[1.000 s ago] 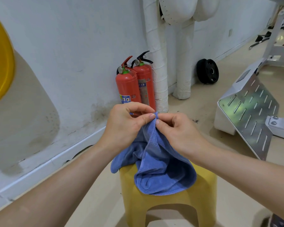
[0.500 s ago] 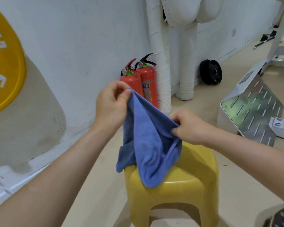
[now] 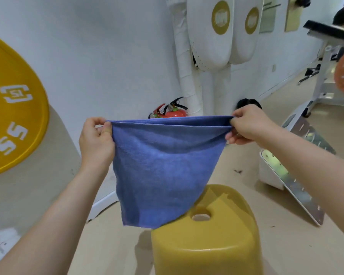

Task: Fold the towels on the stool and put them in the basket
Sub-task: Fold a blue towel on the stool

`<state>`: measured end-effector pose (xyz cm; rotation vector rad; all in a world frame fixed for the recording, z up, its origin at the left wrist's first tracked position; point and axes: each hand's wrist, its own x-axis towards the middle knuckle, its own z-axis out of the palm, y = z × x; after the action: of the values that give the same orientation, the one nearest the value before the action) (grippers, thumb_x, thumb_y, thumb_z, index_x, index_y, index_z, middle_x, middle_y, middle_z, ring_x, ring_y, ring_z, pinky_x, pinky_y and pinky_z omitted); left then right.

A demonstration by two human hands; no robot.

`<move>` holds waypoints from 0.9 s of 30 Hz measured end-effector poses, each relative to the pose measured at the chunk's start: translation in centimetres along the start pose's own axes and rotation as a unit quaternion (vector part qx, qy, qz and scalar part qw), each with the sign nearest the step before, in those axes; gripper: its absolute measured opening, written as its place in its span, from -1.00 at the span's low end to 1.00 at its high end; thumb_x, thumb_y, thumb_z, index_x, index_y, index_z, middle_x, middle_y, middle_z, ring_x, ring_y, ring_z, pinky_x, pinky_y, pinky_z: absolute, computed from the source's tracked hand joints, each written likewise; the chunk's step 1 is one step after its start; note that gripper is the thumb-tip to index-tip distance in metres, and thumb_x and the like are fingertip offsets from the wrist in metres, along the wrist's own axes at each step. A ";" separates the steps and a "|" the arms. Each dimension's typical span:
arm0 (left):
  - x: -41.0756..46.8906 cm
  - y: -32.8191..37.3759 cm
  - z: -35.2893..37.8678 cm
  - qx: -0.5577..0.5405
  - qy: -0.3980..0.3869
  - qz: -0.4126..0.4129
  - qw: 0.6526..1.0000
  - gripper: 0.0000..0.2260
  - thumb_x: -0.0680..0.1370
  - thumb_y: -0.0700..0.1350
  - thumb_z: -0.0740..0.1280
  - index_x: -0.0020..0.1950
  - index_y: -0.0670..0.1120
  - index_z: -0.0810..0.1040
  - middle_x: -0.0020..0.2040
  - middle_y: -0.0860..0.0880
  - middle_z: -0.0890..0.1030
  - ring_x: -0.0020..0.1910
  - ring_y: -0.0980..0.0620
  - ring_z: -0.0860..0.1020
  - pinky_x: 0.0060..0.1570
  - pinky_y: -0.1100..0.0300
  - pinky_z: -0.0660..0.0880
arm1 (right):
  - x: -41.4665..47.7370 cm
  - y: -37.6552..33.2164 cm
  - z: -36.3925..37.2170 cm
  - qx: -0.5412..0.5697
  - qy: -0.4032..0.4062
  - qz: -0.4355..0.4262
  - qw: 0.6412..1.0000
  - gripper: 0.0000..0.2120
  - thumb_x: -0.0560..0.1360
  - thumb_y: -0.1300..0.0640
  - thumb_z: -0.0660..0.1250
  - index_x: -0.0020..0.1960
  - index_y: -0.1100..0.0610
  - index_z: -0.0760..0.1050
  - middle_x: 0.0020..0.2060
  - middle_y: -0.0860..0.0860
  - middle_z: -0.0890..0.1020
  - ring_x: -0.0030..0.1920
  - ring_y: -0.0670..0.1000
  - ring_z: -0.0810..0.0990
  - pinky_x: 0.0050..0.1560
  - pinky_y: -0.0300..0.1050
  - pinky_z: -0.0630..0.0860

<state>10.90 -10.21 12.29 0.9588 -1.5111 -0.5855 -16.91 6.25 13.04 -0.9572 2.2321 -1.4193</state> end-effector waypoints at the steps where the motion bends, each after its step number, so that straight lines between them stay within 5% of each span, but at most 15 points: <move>1: 0.6 0.2 0.6 -0.016 -0.017 -0.036 0.999 -0.94 0.60 -0.11 0.20 -0.07 -0.01 0.42 -0.24 -0.01 0.53 -0.36 -0.03 0.52 -0.32 0.19 0.47 | 0.8 -0.9 -0.1 0.017 0.010 0.009 1.000 -0.69 0.44 0.38 0.02 -0.07 0.22 0.52 -0.36 0.24 0.66 -0.42 0.13 0.62 -0.42 -0.12 0.60; 3: 2.0 0.5 2.4 -0.054 -0.060 -0.120 0.989 -0.95 0.62 -0.13 0.17 -0.02 -0.05 0.40 -0.16 -0.08 0.53 -0.49 0.05 0.55 -0.48 0.27 0.49 | 2.6 -2.4 -0.3 0.042 0.039 0.018 0.998 -0.66 0.42 0.39 0.04 -0.03 0.20 0.55 -0.32 0.23 0.65 -0.34 0.18 0.66 -0.23 0.03 0.66; 6: 4.4 1.8 4.5 -0.130 -0.098 -0.172 0.972 -0.92 0.65 -0.13 0.14 0.09 -0.11 0.36 -0.06 -0.10 0.52 -0.36 0.03 0.64 -0.27 0.22 0.61 | 4.8 -4.9 -1.2 0.046 0.114 -0.015 0.992 -0.70 0.40 0.39 0.12 -0.14 0.09 0.55 -0.31 0.16 0.63 -0.28 0.21 0.68 -0.14 0.12 0.66; 8: 5.9 3.5 5.2 -0.177 -0.098 -0.148 0.968 -0.92 0.65 -0.15 0.12 0.10 -0.12 0.35 -0.08 -0.06 0.50 -0.31 0.03 0.65 -0.18 0.20 0.60 | 5.6 -6.4 -2.4 0.050 0.175 -0.060 0.982 -0.72 0.41 0.36 0.13 -0.19 0.05 0.52 -0.33 0.12 0.62 -0.28 0.22 0.68 -0.17 0.13 0.66; 13: 5.7 6.2 5.1 -0.218 -0.112 -0.058 0.968 -0.84 0.66 -0.17 0.12 -0.10 0.01 0.36 -0.15 0.03 0.51 -0.30 0.09 0.65 -0.34 0.31 0.52 | 5.2 -7.0 -5.5 0.008 0.260 -0.179 0.949 -0.74 0.45 0.22 0.16 -0.03 -0.04 0.55 -0.09 0.07 0.65 -0.09 0.14 0.65 -0.05 0.09 0.63; 20: -4.8 -3.4 0.1 -0.114 -0.247 -0.055 0.961 -0.79 0.60 -0.31 0.20 -0.13 -0.03 0.45 -0.15 0.01 0.51 -0.16 0.09 0.55 -0.31 0.32 0.54 | -4.5 3.8 -4.4 -0.102 0.022 -0.113 0.988 -0.77 0.43 0.35 0.19 -0.07 0.08 0.52 -0.50 0.11 0.55 -0.65 -0.09 0.37 -0.63 -0.32 0.32; 27: -16.1 -11.7 -5.5 0.000 -0.407 -0.147 0.902 -0.81 0.54 -0.29 0.31 -0.19 -0.02 0.52 -0.20 -0.03 0.58 -0.27 -0.05 0.63 -0.26 0.25 0.51 | -13.0 18.2 0.5 -0.270 -0.173 -0.050 0.946 -0.76 0.44 0.22 0.23 -0.15 -0.11 0.30 -0.46 0.02 0.61 -0.49 -0.05 0.48 -0.29 -0.03 0.51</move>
<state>18.48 -2.20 -5.19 1.0019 -2.1012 -1.3229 -13.87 19.94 -4.35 -1.3791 2.3526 -0.5943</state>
